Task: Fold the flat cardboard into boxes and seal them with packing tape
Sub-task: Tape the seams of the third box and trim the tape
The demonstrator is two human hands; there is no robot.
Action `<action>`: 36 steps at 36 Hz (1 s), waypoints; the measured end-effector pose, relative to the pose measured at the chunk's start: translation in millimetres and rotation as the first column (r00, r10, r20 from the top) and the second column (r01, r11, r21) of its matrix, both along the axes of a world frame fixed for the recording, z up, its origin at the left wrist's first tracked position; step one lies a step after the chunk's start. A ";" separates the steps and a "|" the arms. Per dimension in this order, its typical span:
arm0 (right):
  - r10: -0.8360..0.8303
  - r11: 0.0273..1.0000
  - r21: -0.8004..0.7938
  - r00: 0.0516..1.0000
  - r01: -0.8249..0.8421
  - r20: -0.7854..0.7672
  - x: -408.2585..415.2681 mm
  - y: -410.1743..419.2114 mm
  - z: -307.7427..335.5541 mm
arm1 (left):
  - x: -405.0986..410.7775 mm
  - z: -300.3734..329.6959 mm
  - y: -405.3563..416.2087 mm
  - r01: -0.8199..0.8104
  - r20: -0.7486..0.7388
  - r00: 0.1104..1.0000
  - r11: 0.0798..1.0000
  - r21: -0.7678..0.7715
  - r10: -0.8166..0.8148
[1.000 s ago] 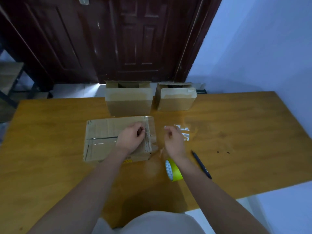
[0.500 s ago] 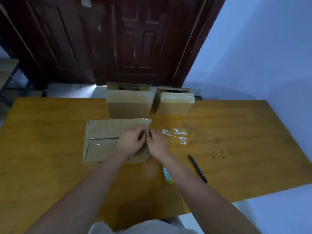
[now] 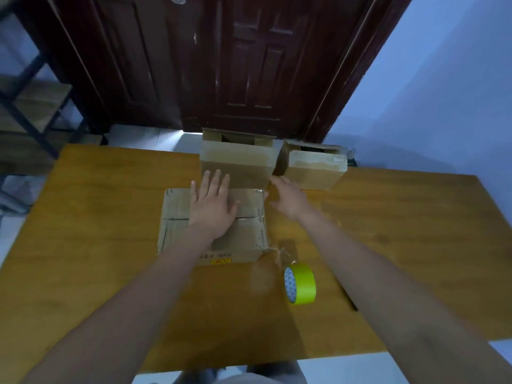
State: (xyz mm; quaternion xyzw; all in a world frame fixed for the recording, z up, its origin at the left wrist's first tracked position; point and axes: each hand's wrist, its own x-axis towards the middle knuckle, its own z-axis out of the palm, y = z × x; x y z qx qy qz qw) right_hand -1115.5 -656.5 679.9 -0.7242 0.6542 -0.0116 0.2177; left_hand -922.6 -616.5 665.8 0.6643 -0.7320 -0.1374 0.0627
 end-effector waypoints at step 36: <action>-0.526 0.851 0.407 0.535 0.333 0.662 6.8 58.4 -12.2 | 3.6 -19.1 9.1 0.037 0.105 0.994 0.999 -0.015 -0.036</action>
